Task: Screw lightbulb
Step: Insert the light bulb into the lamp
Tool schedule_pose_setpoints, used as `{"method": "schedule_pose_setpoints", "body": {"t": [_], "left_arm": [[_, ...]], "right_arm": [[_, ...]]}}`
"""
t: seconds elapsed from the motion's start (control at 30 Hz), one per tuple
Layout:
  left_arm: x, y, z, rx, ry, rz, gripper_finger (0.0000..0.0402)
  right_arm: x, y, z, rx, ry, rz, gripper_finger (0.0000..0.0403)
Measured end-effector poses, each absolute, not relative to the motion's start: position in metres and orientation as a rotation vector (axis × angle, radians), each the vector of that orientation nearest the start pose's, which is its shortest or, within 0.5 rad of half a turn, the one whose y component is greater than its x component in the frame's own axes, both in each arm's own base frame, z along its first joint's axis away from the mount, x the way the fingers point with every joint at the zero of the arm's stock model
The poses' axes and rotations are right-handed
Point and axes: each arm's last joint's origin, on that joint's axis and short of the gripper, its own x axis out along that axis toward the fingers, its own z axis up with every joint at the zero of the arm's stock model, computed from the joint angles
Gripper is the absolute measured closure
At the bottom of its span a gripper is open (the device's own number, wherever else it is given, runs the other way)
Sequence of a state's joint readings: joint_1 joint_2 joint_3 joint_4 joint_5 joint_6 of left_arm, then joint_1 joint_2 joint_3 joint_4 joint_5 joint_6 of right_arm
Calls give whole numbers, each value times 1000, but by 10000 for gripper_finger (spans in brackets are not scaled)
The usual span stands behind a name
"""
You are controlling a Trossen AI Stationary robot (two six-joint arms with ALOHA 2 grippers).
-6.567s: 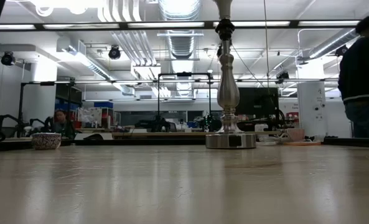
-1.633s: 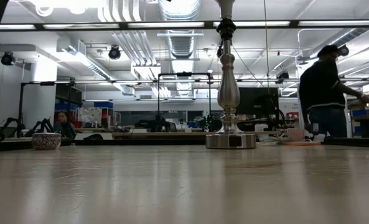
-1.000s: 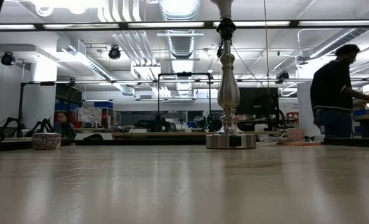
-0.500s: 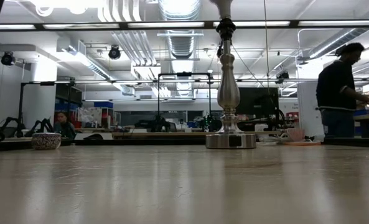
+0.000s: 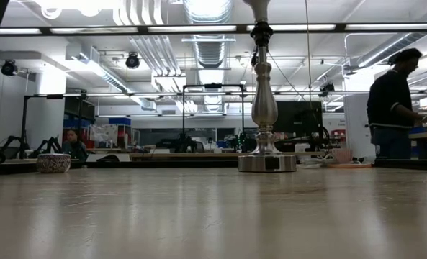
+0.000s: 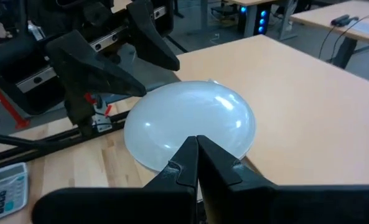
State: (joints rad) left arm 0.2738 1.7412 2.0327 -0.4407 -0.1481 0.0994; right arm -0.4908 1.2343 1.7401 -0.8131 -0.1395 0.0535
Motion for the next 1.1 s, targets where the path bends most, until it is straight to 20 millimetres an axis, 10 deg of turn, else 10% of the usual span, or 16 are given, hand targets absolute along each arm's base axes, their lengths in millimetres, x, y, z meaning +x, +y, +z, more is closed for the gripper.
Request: {"method": "schedule_pose_setpoints", "body": {"t": [1.1], "left_arm": [[343, 109, 517, -91, -62, 669, 223]], "right_arm": [[164, -98, 509, -81, 231, -288, 403]]}}
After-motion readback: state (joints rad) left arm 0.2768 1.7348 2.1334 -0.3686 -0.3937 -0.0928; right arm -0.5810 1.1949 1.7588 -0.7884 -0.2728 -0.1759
